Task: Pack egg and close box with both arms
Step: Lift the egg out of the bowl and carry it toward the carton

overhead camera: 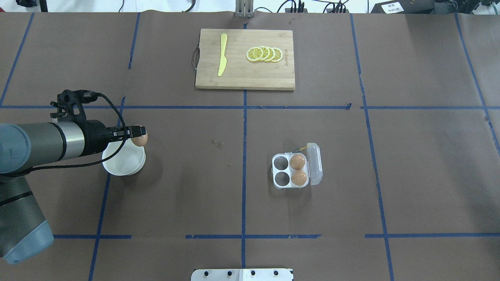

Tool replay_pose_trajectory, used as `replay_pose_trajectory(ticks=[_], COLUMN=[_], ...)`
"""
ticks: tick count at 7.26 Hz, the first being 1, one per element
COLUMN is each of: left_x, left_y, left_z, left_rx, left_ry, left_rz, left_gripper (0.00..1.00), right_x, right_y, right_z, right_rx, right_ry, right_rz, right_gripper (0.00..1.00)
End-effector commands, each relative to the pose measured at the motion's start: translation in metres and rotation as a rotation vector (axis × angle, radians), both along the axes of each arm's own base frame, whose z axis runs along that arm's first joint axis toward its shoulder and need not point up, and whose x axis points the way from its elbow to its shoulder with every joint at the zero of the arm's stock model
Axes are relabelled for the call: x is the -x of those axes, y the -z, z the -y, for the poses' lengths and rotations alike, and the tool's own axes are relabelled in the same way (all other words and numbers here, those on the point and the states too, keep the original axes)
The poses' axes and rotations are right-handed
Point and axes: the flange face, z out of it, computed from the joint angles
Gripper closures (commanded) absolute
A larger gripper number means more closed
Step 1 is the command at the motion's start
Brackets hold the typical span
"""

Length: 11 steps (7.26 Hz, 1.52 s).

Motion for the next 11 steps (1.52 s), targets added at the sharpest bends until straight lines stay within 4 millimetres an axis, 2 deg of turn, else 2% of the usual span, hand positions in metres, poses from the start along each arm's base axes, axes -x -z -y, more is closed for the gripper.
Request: replay_pose_trajectory(ticks=[1, 2, 3, 4, 5, 6, 7, 8, 9, 10, 11], left_x=[-0.019, -0.039, -0.071, -0.1, -0.11, -0.115, -0.124, -0.133, -0.134, -0.143, -0.159], left_y=[0.063, 0.092, 0.121, 0.141, 0.162, 0.173, 0.166, 0.149, 0.152, 0.173, 0.185], left_z=[0.014, 0.008, -0.001, -0.018, -0.027, -0.023, -0.025, -0.023, -0.027, -0.038, -0.038], left_rx=[-0.079, -0.109, -0.152, -0.186, -0.315, -0.451, -0.553, -0.625, -0.714, -0.756, -0.806], left_ry=[0.064, 0.05, 0.097, 0.083, 0.044, 0.07, 0.075, 0.087, 0.092, 0.081, 0.077], left_rz=[-0.085, -0.127, -0.152, -0.166, -0.124, -0.066, -0.088, -0.158, -0.174, -0.196, -0.168], left_gripper=[1.0, 1.0, 1.0, 1.0, 1.0, 1.0, 1.0, 1.0, 1.0, 1.0, 1.0], right_x=[0.0, 0.0, 0.0, 0.0, 0.0, 0.0, 0.0, 0.0, -0.001, 0.0, 0.0], right_y=[0.0, -0.003, -0.004, -0.005, -0.005, -0.006, -0.006, -0.007, -0.009, -0.009, -0.009], right_z=[0.0, -0.002, -0.003, -0.004, -0.004, -0.004, -0.004, -0.004, -0.004, -0.004, -0.004], right_rx=[0.001, 0.006, 0.009, 0.01, 0.011, 0.014, 0.014, 0.015, 0.018, 0.019, 0.019], right_ry=[0.0, 0.0, 0.0, 0.0, 0.001, 0.001, 0.001, 0.001, -0.001, 0.0, 0.0], right_rz=[0.0, 0.0, 0.0, 0.0, 0.0, -0.001, -0.001, -0.002, -0.002, -0.002, -0.002], right_gripper=[0.0, 0.0, 0.0, 0.0, 0.0, 0.0, 0.0, 0.0, 0.0, 0.0, 0.0])
